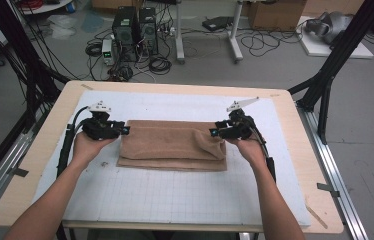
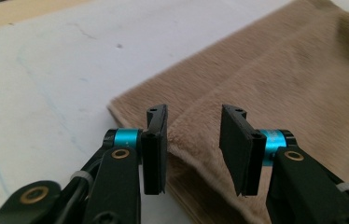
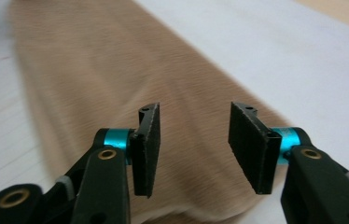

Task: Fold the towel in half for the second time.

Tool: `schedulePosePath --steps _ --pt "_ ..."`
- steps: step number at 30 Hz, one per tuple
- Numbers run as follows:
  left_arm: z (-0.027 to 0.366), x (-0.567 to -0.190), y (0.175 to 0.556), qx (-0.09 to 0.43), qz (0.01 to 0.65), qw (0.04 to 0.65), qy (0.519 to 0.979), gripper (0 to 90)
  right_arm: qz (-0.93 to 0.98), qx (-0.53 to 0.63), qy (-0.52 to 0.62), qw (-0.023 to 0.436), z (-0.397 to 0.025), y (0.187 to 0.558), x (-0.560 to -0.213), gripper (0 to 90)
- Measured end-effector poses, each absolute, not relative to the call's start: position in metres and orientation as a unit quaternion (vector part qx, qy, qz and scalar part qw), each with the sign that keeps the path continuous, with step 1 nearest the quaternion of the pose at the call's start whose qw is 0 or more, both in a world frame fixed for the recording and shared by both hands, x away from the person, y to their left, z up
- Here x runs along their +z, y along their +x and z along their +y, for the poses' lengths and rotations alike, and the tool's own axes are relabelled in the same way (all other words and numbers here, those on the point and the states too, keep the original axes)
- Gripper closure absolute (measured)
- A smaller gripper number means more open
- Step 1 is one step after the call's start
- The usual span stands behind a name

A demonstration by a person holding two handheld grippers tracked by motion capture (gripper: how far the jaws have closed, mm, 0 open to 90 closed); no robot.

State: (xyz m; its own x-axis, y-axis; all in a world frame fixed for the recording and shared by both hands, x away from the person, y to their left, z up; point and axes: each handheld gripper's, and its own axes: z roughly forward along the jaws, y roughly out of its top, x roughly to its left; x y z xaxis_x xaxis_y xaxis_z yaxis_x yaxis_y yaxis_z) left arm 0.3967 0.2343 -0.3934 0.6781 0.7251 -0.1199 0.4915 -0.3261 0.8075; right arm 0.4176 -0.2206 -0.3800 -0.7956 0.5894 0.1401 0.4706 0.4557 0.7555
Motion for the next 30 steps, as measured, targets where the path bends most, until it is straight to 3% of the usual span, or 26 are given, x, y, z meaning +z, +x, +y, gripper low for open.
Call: schedulePosePath --steps 6,12,16,18,27,30 --pt "0.23 -0.411 0.379 0.106 0.357 0.423 0.826 67.1 0.87 0.399 0.284 0.057 -0.214 0.392 -0.395 65.6" --pt "0.219 -0.428 0.379 0.106 0.349 0.38 0.85 66.6 0.884 0.357 0.298 0.052 -0.208 0.396 -0.42 68.8" --pt "0.222 -0.429 0.381 0.112 0.349 0.381 0.849 87.5 0.887 0.355 0.291 0.053 -0.204 0.395 -0.427 83.2" --pt "0.226 -0.428 0.381 0.107 0.354 0.384 0.846 89.2 0.887 0.359 0.286 0.054 -0.206 0.396 -0.426 87.5" --pt "0.247 -0.409 0.372 0.121 0.361 0.421 0.823 89.4 0.871 0.39 0.292 0.066 -0.236 0.383 -0.405 89.1" --pt "0.25 -0.4 0.366 0.13 0.36 0.436 0.815 82.8 0.872 0.395 0.281 0.063 -0.237 0.378 -0.4 85.6"
